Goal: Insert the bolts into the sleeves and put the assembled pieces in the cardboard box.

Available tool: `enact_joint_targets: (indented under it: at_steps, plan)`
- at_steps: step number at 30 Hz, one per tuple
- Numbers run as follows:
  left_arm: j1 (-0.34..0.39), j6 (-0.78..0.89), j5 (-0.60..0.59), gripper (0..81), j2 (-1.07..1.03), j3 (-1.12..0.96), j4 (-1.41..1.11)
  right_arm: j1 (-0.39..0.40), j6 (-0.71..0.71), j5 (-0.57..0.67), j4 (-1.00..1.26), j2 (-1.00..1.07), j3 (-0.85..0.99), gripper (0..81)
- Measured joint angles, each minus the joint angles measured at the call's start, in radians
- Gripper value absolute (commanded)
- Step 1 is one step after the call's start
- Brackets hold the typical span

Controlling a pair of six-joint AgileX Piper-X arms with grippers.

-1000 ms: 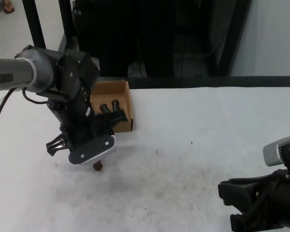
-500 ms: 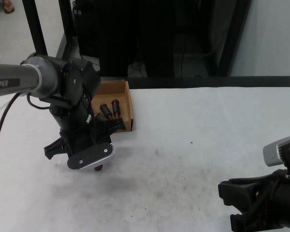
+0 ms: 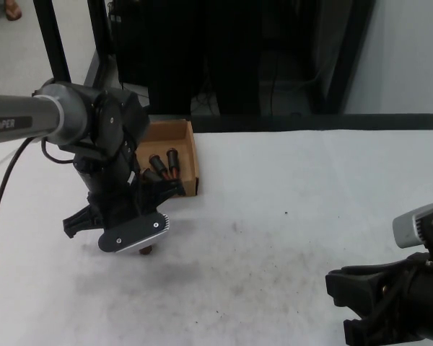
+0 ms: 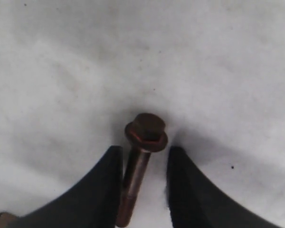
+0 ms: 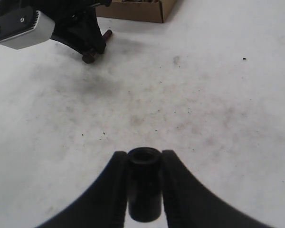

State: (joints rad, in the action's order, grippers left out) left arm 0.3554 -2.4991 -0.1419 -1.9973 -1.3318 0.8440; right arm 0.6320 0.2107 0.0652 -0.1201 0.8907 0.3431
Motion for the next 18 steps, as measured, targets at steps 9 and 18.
enact_joint_targets:
  at_steps: [9, 18]
  plan:
    - [-0.003, 0.03, -0.035, 0.8, -0.001, -0.001, -0.032, 0.0, 0.0, 0.0, 0.0, 0.0, 0.0, 0.3]
    - [-0.004, 0.484, -0.336, 0.8, -0.023, 0.003, -0.114, 0.0, 0.034, 0.017, 0.0, 0.0, 0.0, 0.3]
